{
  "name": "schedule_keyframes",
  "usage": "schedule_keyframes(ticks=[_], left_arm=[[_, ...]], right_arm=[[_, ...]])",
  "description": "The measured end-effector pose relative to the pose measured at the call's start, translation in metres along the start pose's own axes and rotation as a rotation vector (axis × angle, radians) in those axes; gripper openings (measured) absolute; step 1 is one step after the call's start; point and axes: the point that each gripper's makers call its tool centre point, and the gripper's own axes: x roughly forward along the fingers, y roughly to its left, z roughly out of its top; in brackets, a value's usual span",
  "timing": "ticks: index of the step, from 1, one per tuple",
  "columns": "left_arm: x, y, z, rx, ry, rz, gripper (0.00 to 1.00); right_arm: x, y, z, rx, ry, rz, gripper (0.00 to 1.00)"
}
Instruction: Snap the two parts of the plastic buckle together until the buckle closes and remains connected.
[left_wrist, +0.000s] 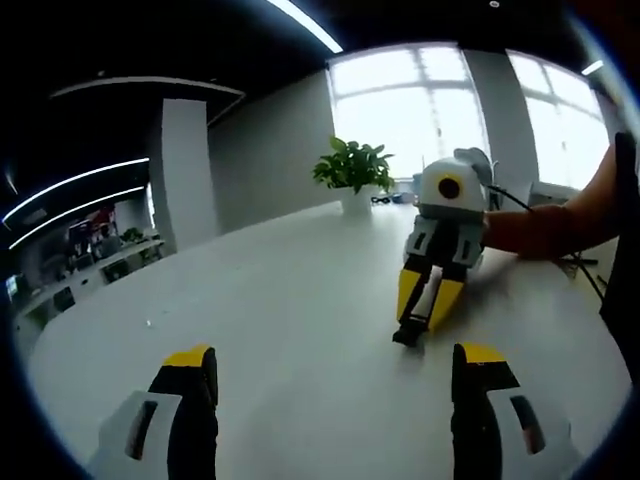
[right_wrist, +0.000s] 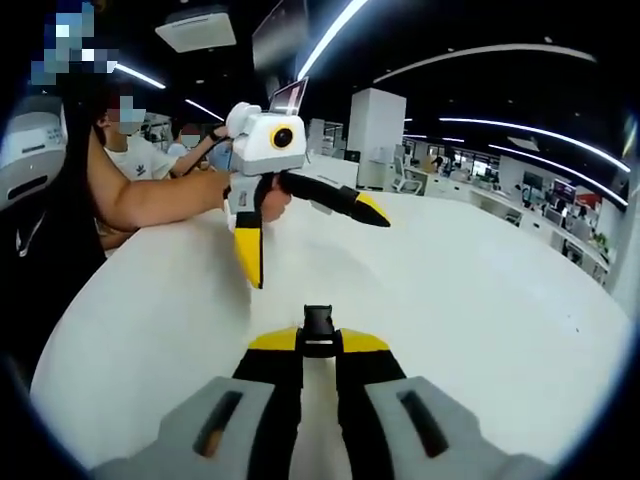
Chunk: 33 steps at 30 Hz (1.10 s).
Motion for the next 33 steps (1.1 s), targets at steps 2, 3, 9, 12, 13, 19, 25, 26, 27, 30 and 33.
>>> schedule_keyframes(ticks=[2, 3, 9, 12, 13, 19, 25, 26, 27, 30, 33], left_arm=[[-0.001, 0.002, 0.001, -0.003, -0.003, 0.012, 0.99], [-0.001, 0.003, 0.000, -0.003, -0.001, 0.015, 0.99], [0.000, 0.005, -0.002, -0.003, 0.008, 0.023, 0.99], [-0.001, 0.013, -0.001, -0.028, -0.002, 0.043, 0.99], [-0.002, 0.015, 0.000, -0.035, -0.008, 0.049, 0.99], [-0.003, 0.020, 0.002, -0.027, -0.019, 0.084, 0.99], [-0.004, 0.023, 0.002, -0.033, -0.020, 0.098, 0.99], [-0.004, 0.023, 0.002, -0.033, -0.020, 0.100, 0.99], [-0.004, 0.023, 0.002, -0.034, -0.020, 0.103, 0.99], [-0.004, 0.027, 0.002, -0.038, -0.021, 0.124, 0.99], [-0.005, 0.035, 0.003, -0.063, -0.034, 0.169, 0.99]], right_arm=[[0.001, -0.002, 0.000, 0.004, -0.001, 0.000, 0.09], [0.002, -0.003, 0.000, 0.003, 0.001, 0.001, 0.09], [0.003, -0.011, 0.000, 0.000, 0.007, -0.001, 0.09], [0.003, -0.015, 0.001, -0.001, 0.006, -0.006, 0.09], [0.002, -0.018, 0.001, 0.001, 0.002, -0.009, 0.09], [0.002, -0.019, 0.000, 0.006, -0.001, -0.009, 0.10], [0.000, -0.029, 0.004, 0.016, -0.013, -0.054, 0.10], [-0.001, -0.029, 0.004, 0.017, -0.014, -0.056, 0.10], [-0.001, -0.030, 0.003, 0.020, -0.013, -0.061, 0.10], [-0.001, -0.034, 0.002, 0.022, -0.010, -0.080, 0.10], [-0.002, -0.042, 0.001, 0.028, -0.009, -0.116, 0.10]])
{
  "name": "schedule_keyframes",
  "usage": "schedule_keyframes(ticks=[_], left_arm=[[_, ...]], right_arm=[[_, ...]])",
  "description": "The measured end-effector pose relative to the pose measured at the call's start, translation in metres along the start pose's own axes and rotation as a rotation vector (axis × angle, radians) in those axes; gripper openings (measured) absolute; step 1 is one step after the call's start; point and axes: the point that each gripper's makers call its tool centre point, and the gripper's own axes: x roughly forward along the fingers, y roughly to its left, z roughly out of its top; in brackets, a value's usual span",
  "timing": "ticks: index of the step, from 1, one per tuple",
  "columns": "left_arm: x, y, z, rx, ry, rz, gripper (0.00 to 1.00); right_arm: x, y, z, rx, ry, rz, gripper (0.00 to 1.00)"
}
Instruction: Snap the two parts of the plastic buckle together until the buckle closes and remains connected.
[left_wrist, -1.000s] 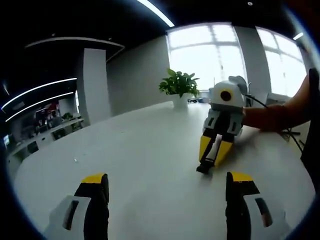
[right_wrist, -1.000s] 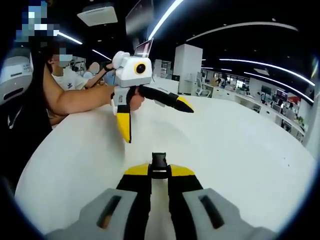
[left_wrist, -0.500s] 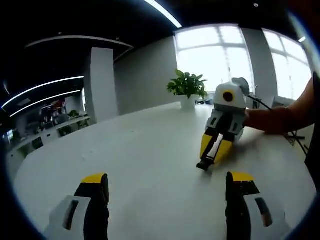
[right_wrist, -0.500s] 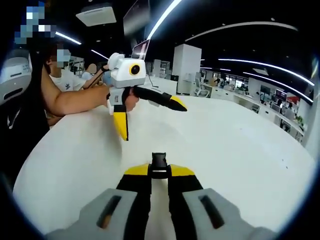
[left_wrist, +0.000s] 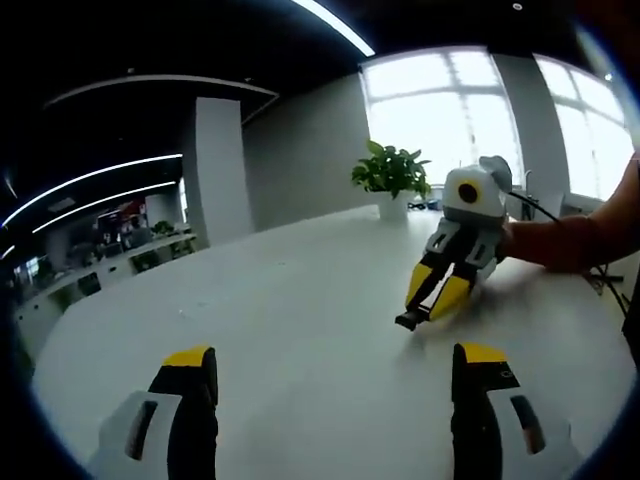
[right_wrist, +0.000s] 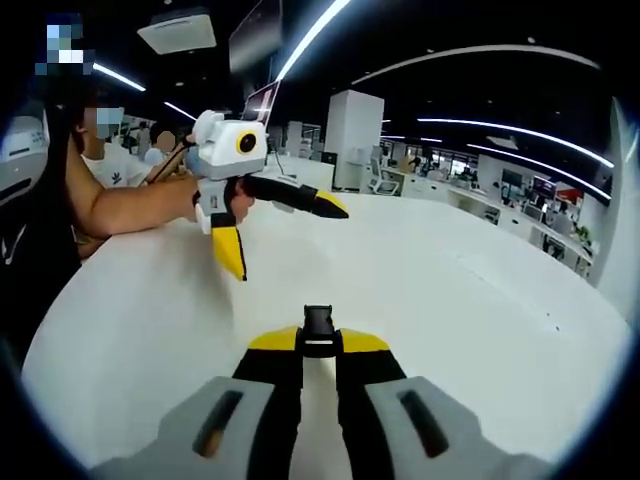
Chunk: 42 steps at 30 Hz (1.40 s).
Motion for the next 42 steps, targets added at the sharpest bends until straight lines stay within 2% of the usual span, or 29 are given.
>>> schedule_keyframes(ticks=[4, 9, 14, 24, 33, 42], left_arm=[[-0.002, 0.012, 0.003, -0.023, -0.010, 0.064, 0.99], [-0.004, 0.020, 0.005, -0.041, -0.028, 0.102, 0.99], [-0.004, 0.020, 0.006, -0.040, -0.029, 0.109, 0.99], [-0.002, 0.018, 0.004, -0.042, -0.020, 0.104, 0.99], [0.000, 0.019, 0.004, -0.053, -0.026, 0.107, 0.99], [0.002, 0.018, 0.002, -0.064, -0.029, 0.095, 0.99]], right_arm=[[-0.001, -0.007, -0.001, 0.005, 0.000, -0.035, 0.10], [-0.001, -0.018, -0.001, 0.014, -0.003, -0.086, 0.10], [-0.005, -0.033, 0.000, 0.048, -0.015, -0.150, 0.09], [-0.010, -0.046, -0.003, 0.064, -0.008, -0.209, 0.09], [-0.006, -0.051, -0.001, 0.088, -0.020, -0.202, 0.09], [-0.005, -0.060, -0.008, 0.098, -0.004, -0.213, 0.09]])
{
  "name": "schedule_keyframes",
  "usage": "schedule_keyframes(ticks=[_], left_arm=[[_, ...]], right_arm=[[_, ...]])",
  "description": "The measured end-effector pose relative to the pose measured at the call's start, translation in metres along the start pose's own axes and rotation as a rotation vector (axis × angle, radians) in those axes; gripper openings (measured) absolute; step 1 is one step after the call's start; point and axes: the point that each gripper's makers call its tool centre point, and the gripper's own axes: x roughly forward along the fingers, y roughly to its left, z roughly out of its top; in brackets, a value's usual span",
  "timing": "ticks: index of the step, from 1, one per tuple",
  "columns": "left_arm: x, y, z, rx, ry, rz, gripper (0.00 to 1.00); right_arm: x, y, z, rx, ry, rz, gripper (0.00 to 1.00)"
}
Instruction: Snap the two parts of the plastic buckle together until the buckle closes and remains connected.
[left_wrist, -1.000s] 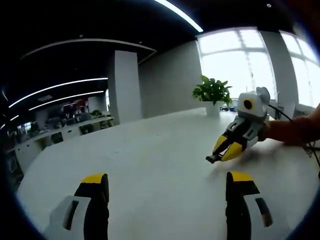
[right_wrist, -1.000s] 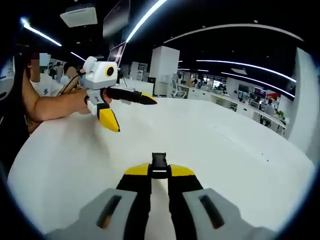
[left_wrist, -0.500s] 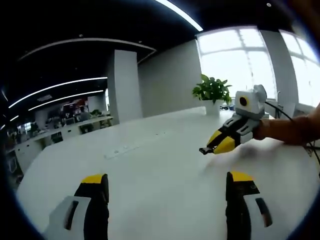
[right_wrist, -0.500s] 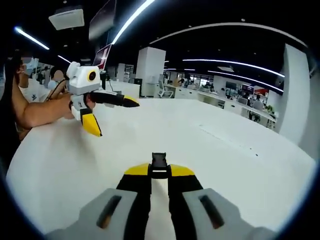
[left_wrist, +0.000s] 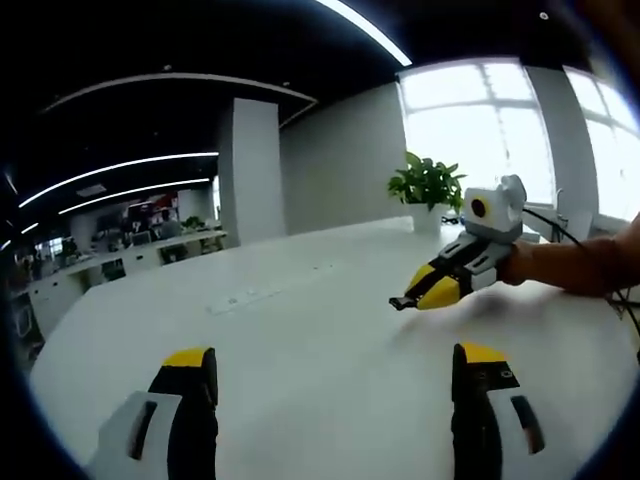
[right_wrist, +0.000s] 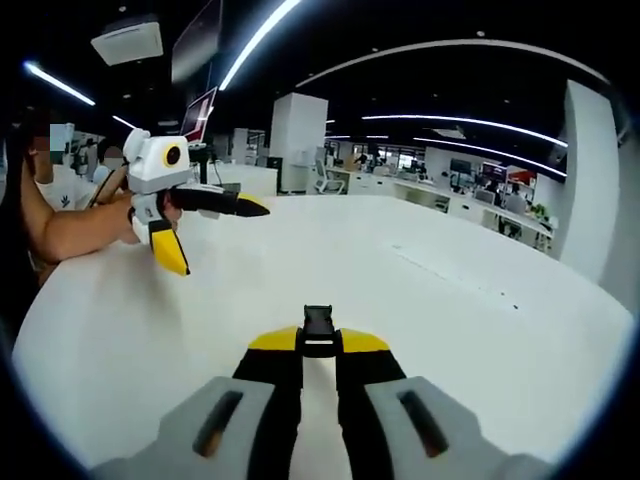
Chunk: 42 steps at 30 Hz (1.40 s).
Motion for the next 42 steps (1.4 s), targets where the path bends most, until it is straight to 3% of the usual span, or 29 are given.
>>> schedule_keyframes(ticks=[8, 42], left_arm=[[0.001, -0.002, -0.001, 0.004, 0.003, -0.002, 0.99], [0.006, -0.016, -0.007, 0.020, 0.032, -0.052, 0.99]], right_arm=[[0.005, -0.012, 0.000, 0.006, 0.006, -0.014, 0.09], [0.021, -0.027, 0.002, 0.017, 0.008, -0.006, 0.09]])
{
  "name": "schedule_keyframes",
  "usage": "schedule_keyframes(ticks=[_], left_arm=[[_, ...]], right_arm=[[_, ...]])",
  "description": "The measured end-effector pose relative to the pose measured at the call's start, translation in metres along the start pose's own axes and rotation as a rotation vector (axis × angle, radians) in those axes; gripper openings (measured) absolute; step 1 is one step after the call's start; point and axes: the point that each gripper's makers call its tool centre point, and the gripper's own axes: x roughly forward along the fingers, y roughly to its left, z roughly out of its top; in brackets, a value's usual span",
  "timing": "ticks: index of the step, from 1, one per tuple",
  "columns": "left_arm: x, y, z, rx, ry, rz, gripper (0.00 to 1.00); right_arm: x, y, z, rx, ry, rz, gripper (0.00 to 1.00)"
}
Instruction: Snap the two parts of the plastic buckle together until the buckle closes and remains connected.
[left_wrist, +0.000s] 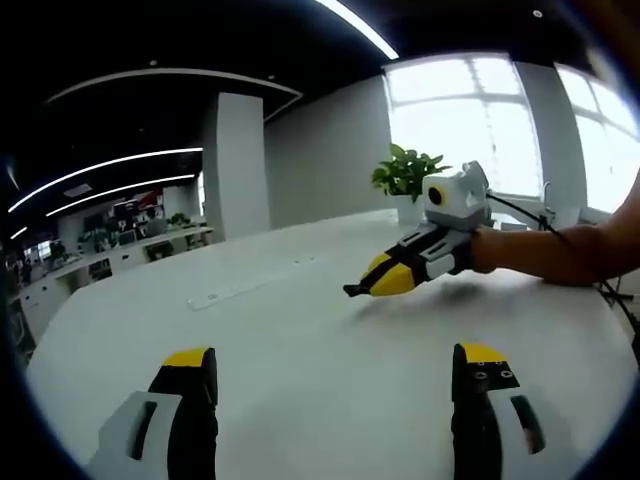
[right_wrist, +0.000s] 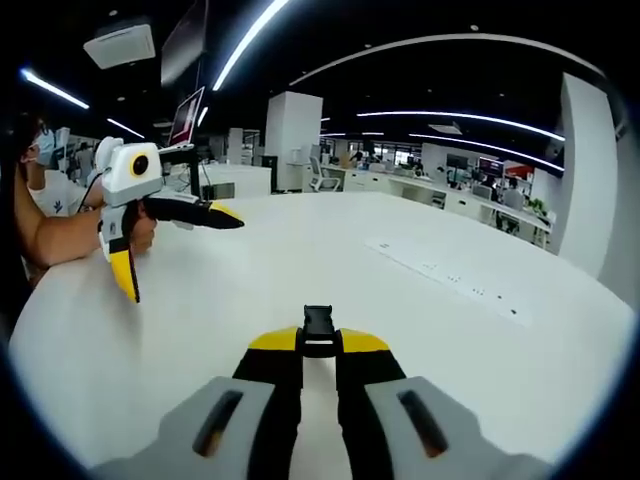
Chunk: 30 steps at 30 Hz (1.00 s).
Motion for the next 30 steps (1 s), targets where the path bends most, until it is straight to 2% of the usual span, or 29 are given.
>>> schedule_keyframes(ticks=[14, 30], left_arm=[[0.000, 0.004, -0.001, -0.006, 0.007, 0.009, 0.99], [0.001, 0.004, -0.003, -0.009, 0.010, 0.004, 0.99]], right_arm=[[0.018, -0.008, 0.004, -0.005, 0.004, 0.006, 0.09], [0.020, -0.024, 0.002, -0.006, 0.018, -0.012, 0.10]])
